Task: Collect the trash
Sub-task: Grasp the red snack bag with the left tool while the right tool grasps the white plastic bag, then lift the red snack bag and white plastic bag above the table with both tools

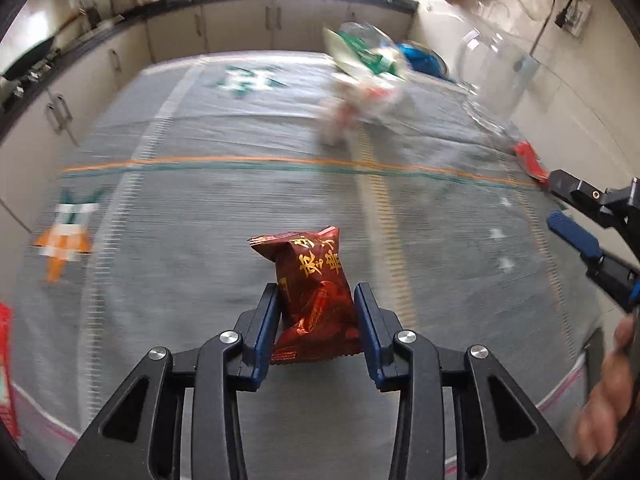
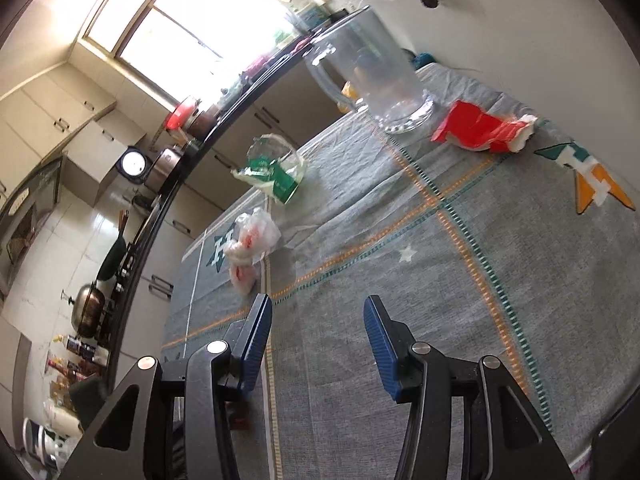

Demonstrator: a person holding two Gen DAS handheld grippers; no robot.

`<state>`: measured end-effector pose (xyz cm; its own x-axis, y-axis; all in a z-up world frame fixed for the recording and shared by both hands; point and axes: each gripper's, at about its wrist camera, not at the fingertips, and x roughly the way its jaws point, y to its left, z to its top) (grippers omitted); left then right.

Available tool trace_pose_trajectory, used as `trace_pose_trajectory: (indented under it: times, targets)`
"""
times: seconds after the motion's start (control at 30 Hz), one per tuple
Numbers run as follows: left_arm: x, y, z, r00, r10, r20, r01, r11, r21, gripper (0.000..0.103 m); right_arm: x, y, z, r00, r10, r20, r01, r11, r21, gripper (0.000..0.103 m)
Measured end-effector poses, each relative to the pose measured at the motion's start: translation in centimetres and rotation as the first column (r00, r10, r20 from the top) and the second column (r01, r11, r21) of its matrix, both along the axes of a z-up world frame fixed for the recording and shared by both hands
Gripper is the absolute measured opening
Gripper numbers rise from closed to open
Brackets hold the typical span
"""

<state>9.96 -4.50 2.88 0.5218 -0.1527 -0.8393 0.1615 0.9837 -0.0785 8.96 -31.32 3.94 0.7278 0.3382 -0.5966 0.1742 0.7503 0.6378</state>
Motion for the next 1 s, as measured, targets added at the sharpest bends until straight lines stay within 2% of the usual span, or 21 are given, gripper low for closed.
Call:
trace_pose_trajectory:
  times: [0.13,0.2,0.27,0.33,0.4,0.5,0.67,0.83,0.87,0.9,1.0]
  targets:
    - [-0.7,5.2,-0.1,0.996,0.043,0.077,-0.047,0.998,0.051,0.037,1.1,1.5,-0.7,0.998,0.067,-0.017,-0.067,0.998,0.011,0.054]
    - [-0.5,6.9,-0.5,0.994,0.070,0.085,-0.074,0.996,0.044,0.037,1.9,2.5,-0.9,0.996,0.089,-0.030,-0.088,0.996,0.020,0.054]
    - [-0.1,8.1,-1.0,0.992,0.091,0.087,-0.092,0.996,0.003,0.037,3.0,3.6,-1.0,0.991,0.123,-0.043,-0.121,0.992,0.043,0.054]
    - [-0.1,8.5,-1.0,0.992,0.093,0.091,-0.091,0.995,-0.031,0.036,4.5,4.9,-0.7,0.988,0.145,-0.051,-0.142,0.988,0.059,0.054]
    - [-0.1,9.0,-0.4,0.989,0.100,0.110,-0.093,0.994,-0.062,0.036,5.9,5.9,-0.2,0.989,0.140,-0.048,-0.139,0.990,0.035,0.054]
    - [-0.3,9.4,0.0,0.984,0.118,0.134,-0.109,0.991,-0.073,0.037,9.0,7.8,0.3,0.989,0.140,-0.053,-0.140,0.990,0.008,0.054]
    - [-0.3,10.7,-0.2,0.978,0.159,0.134,-0.150,0.986,-0.078,0.037,14.3,10.1,-1.0,0.988,0.124,-0.097,-0.125,0.992,-0.007,0.054]
    - [0.0,11.2,-0.5,0.977,0.176,0.118,-0.166,0.982,-0.089,0.037,17.8,11.7,-2.8,0.982,0.112,-0.150,-0.119,0.992,-0.039,0.054]
    - [-0.1,11.1,-0.5,0.977,0.176,0.119,-0.166,0.982,-0.087,0.037,18.1,11.9,-3.0,0.980,0.117,-0.162,-0.127,0.990,-0.054,0.052]
    - [-0.1,11.1,-0.4,0.977,0.176,0.120,-0.166,0.982,-0.087,0.037,18.3,12.3,-3.3,0.977,0.128,-0.172,-0.141,0.987,-0.070,0.043]
    - [-0.1,11.0,-0.5,0.978,0.174,0.119,-0.164,0.983,-0.087,0.037,17.6,13.1,-2.6,0.977,0.158,-0.140,-0.177,0.975,-0.134,0.031]
